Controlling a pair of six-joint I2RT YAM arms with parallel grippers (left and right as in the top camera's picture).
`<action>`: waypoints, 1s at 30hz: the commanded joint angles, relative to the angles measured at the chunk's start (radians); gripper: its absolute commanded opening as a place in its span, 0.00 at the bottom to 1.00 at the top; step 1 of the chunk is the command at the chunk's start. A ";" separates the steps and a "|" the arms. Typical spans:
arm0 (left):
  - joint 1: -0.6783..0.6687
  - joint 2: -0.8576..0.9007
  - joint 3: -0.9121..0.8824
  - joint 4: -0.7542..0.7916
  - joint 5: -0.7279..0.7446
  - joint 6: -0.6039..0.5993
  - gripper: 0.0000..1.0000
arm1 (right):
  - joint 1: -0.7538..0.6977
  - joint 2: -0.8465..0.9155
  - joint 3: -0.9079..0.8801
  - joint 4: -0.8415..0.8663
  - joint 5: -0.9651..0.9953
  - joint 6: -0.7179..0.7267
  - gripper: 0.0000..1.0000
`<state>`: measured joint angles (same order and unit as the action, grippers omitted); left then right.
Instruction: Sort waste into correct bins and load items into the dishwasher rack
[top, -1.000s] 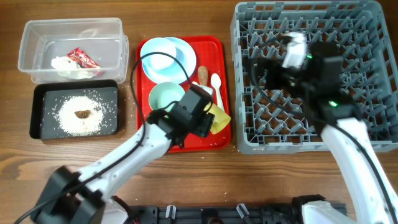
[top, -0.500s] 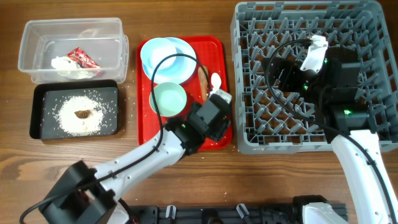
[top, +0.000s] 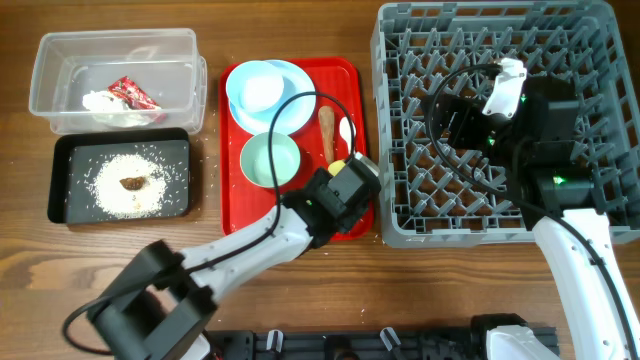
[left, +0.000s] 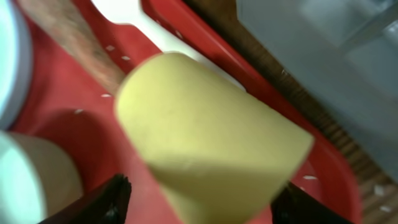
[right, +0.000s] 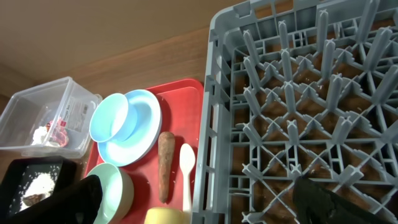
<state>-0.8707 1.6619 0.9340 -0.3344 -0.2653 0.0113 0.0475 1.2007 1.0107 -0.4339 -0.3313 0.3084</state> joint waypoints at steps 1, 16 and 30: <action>-0.003 0.082 0.001 0.020 -0.076 0.041 0.66 | -0.003 0.004 0.013 -0.005 0.016 -0.020 1.00; 0.000 -0.062 0.002 0.037 -0.142 -0.115 0.04 | -0.003 0.004 0.013 0.007 -0.062 -0.021 1.00; 0.659 -0.547 0.002 -0.105 1.131 -0.312 0.04 | 0.064 0.229 0.013 0.349 -0.808 -0.045 1.00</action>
<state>-0.3477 1.1080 0.9398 -0.4389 0.3489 -0.2768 0.0784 1.3415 1.0107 -0.1730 -0.8433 0.2787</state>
